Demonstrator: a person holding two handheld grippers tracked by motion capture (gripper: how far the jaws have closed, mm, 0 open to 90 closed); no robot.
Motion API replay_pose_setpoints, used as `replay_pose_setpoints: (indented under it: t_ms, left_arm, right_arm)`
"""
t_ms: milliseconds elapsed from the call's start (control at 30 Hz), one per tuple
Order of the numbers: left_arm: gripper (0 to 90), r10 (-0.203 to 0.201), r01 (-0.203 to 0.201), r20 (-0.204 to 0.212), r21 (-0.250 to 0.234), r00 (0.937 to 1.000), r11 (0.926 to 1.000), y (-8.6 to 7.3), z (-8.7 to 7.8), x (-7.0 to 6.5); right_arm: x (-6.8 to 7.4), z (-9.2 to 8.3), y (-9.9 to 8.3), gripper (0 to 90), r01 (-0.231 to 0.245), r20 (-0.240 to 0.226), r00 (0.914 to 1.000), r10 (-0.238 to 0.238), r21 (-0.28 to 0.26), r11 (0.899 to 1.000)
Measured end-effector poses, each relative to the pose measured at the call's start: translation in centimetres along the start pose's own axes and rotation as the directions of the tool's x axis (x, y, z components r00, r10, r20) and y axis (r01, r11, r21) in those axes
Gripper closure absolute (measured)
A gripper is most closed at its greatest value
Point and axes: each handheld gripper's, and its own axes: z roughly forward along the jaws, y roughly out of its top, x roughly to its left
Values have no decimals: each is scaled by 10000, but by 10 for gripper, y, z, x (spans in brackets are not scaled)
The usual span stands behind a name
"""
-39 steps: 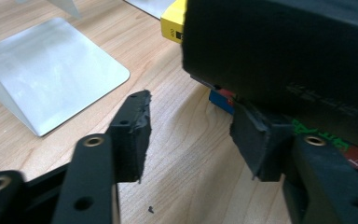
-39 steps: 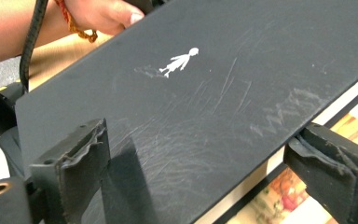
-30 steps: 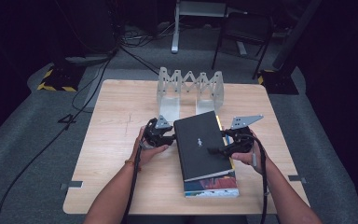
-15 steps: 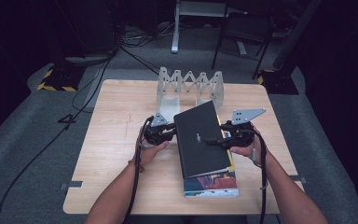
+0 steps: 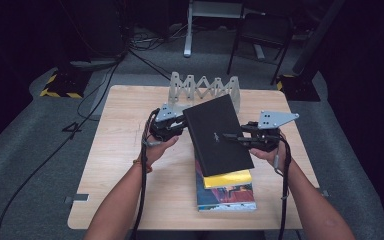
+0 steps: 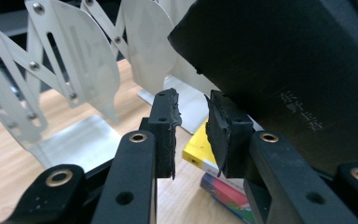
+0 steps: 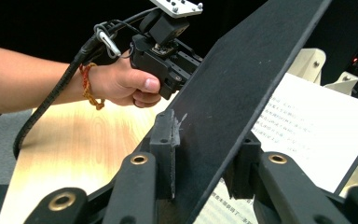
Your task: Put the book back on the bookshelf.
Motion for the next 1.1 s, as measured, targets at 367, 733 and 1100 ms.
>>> replay_pose_setpoints:
  t_ms: [367, 733, 1100]
  left_arm:
    - [726, 121, -72, 547, -893, 9984, 9960, 23, -7, -16]
    - [754, 756, -708, 482, -931, 9960, 9931, 45, -7, -27]
    - [603, 1081, -985, 712, -1269, 9916, 9870, 46, -23, -39]
  right_arm:
    - [10, -19, -21, 711, 403, -203, 9989, -420, -808, 9959]
    - [19, -26, -22, 729, 1118, 46, 9937, -1117, -543, 9922]
    - [37, -35, -40, 765, 1593, 248, 9872, -1578, -784, 9841]
